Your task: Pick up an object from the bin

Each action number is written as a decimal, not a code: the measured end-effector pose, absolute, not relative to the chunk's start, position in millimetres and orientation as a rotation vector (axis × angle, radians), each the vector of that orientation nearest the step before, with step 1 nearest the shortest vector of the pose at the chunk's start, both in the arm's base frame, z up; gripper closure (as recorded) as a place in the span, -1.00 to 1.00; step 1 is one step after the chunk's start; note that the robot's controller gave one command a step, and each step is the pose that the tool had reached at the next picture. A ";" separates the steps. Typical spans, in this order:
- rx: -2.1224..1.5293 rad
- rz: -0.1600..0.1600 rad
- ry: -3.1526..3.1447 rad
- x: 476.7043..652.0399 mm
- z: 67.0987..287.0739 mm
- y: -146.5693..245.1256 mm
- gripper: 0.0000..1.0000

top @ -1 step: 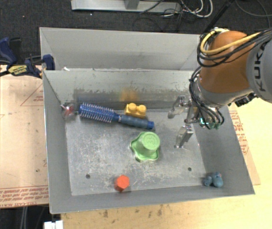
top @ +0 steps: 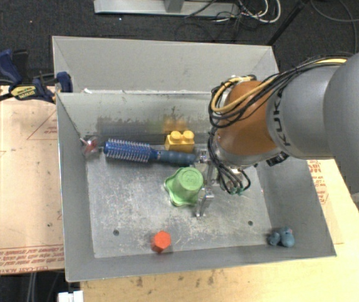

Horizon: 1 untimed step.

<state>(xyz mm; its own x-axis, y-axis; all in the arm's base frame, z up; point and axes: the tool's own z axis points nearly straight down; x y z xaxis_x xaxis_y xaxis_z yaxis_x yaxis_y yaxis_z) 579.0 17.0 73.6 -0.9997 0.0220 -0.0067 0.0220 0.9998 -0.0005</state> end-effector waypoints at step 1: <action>0.339 0.005 3.122 558.6 100.2 58.2 -1.00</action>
Offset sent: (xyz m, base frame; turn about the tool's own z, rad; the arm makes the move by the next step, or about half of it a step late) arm -0.0207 0.0388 0.0264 0.1987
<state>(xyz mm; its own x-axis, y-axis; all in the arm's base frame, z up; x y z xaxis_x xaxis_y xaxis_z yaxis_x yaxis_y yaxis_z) 558.6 58.2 100.2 -0.9767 0.2145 -0.0010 0.2145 0.9767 0.0031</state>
